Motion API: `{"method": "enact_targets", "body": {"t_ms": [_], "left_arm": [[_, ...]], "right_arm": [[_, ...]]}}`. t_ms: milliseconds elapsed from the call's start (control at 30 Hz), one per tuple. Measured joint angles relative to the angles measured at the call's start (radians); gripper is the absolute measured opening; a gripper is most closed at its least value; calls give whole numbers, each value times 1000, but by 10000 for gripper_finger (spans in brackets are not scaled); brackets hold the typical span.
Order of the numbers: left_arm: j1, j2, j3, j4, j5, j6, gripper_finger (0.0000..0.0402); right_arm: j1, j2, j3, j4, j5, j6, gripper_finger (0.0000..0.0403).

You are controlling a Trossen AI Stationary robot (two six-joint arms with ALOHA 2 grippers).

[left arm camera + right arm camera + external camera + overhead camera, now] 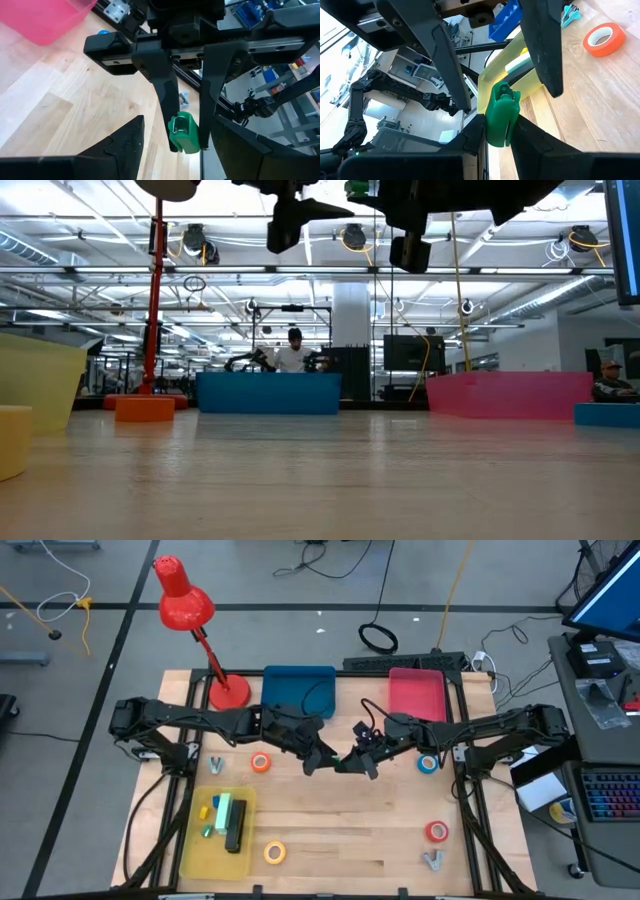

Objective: Pick and place Stapler, Stapler remover, tape
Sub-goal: Put the green stapler into the yellow bin

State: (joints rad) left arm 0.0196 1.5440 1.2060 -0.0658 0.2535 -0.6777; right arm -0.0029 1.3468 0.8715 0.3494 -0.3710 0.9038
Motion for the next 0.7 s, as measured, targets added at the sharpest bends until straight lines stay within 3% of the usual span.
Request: {"method": "enact_targets", "body": {"t_ms": [400, 700], "left_arm": [[8, 0, 0, 14, -1, 7, 220], [8, 0, 0, 18, 0, 28, 91]], "right_arm": [[0, 0, 0, 28, 6, 4, 59], [-3, 0, 0, 25, 10, 12, 59]]}}
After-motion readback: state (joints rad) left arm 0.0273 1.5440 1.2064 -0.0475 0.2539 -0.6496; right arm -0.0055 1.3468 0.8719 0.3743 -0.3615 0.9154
